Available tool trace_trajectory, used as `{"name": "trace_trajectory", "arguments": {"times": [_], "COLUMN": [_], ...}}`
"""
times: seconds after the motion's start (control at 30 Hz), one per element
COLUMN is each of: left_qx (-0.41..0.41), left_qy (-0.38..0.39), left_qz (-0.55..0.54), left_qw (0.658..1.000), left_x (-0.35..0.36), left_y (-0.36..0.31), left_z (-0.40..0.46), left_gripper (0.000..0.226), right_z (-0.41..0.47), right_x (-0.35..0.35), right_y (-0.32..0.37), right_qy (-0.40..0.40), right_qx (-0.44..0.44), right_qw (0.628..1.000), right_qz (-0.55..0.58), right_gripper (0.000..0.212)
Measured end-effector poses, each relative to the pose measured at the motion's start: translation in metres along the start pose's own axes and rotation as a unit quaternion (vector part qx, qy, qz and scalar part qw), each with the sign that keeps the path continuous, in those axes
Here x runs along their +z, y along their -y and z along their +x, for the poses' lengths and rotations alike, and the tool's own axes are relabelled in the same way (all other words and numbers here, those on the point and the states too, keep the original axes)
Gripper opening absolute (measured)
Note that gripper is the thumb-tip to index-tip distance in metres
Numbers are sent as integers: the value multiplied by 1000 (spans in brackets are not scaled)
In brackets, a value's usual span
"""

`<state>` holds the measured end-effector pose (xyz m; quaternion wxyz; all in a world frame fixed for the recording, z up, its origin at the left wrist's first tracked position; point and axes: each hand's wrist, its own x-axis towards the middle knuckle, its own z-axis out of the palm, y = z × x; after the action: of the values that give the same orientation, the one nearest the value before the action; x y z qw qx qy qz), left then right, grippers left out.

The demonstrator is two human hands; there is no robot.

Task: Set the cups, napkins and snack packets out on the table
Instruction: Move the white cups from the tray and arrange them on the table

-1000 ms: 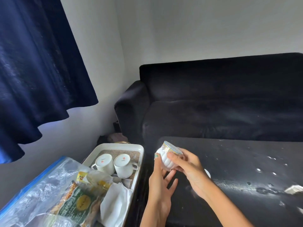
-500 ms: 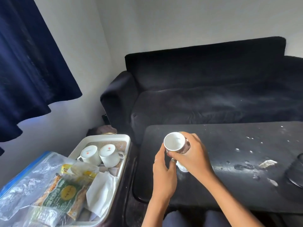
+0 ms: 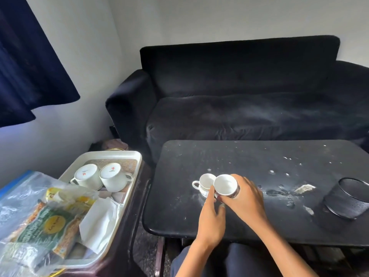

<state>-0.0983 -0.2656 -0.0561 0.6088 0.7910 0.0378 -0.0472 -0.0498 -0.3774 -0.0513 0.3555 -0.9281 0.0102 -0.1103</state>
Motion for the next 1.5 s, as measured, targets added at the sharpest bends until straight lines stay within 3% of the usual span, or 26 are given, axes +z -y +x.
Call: {"name": "trace_trajectory", "arguments": {"times": [0.43, 0.73, 0.9, 1.07, 1.13, 1.27, 1.5], "left_qx": [-13, -29, -43, -51, -54, -55, -53], "left_qy": [27, 48, 42, 49, 48, 34, 27], "left_qz": [21, 37, 23, 24, 33, 73, 144], "left_qw": [999, 998, 998, 997, 997, 995, 988], "left_x": [30, 39, 42, 40, 38, 35, 36], "left_y": [48, 59, 58, 59, 61, 67, 67], "left_z": [27, 39, 44, 40, 35, 23, 1], "left_gripper": [66, 73, 75, 76, 75, 71, 68], "right_z": [11, 32, 39, 31, 24, 2, -26], "right_x": [40, 46, 47, 49, 48, 47, 36], "right_y": [-55, -64, -63, -72, -76, -83, -79], "right_qy": [-16, 7, 21, 35, 36, 46, 89], "right_qx": [75, 81, 77, 129, 157, 190, 228], "right_qw": [992, 988, 989, 982, 975, 962, 958], "right_qz": [98, 129, 120, 131, 155, 191, 152], "right_gripper": [43, 58, 56, 102, 107, 97, 52]}}
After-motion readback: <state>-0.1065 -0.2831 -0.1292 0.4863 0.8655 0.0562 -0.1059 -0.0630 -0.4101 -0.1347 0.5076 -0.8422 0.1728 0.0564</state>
